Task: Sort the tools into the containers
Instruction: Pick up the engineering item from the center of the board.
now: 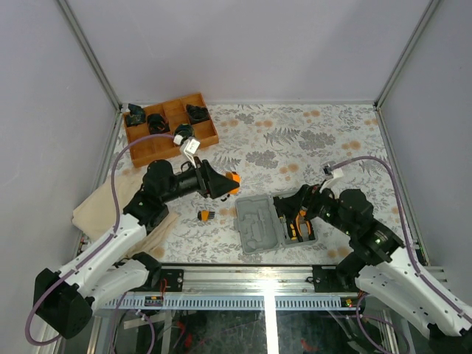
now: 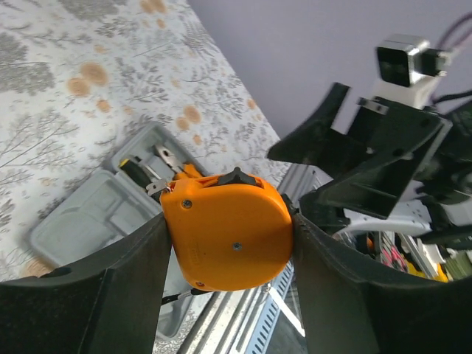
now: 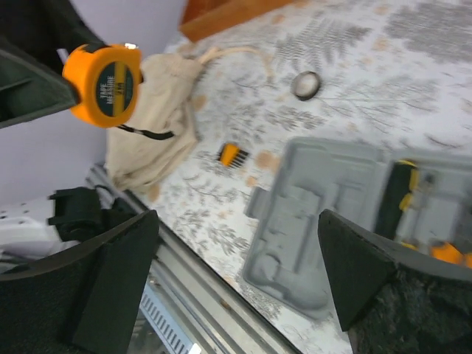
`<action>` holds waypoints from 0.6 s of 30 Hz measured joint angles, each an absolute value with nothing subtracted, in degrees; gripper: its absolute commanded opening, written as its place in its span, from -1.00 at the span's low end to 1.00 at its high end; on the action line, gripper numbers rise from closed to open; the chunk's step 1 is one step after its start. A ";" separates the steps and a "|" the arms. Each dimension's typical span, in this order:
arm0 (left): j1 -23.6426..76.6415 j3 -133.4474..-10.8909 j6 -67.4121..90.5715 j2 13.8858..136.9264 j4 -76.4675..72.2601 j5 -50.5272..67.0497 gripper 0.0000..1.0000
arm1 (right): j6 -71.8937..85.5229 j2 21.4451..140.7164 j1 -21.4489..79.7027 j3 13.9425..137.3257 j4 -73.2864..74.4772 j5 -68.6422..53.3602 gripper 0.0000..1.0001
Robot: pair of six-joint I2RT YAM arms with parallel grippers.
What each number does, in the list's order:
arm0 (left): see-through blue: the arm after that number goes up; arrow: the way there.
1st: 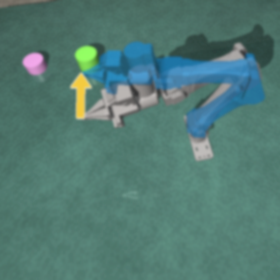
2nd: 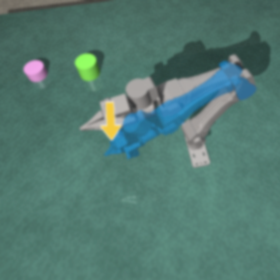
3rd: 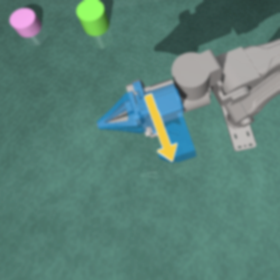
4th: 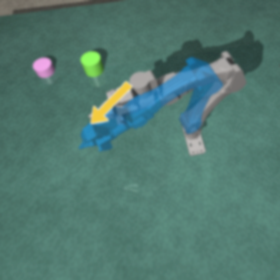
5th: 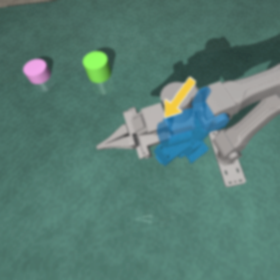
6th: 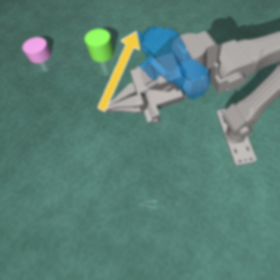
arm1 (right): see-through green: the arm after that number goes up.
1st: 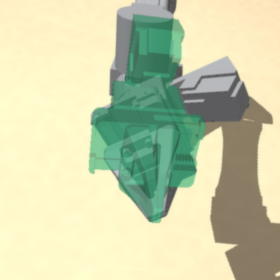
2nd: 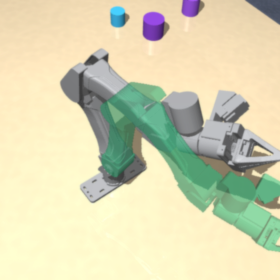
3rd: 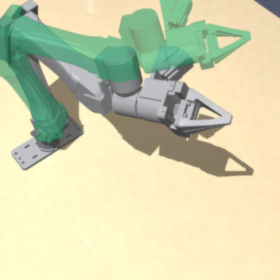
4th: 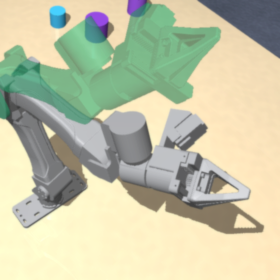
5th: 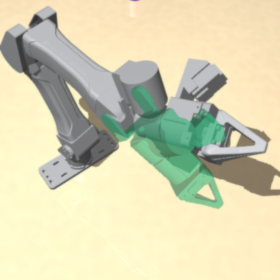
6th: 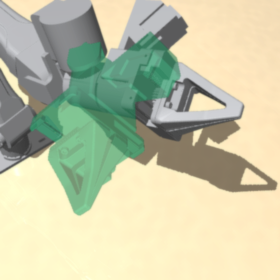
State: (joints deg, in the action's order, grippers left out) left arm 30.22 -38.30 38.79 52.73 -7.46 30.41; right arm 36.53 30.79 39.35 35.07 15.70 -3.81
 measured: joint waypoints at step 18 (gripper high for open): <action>30.22 -38.30 40.71 55.77 -11.38 38.70 -1.00 | 24.62 34.09 39.35 15.16 -27.53 -11.16 0.98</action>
State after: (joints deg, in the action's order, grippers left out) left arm 30.22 -38.30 40.71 55.77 -11.38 38.70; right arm 24.62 34.09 39.35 15.16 -27.53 -11.16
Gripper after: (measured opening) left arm 0.593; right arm 0.991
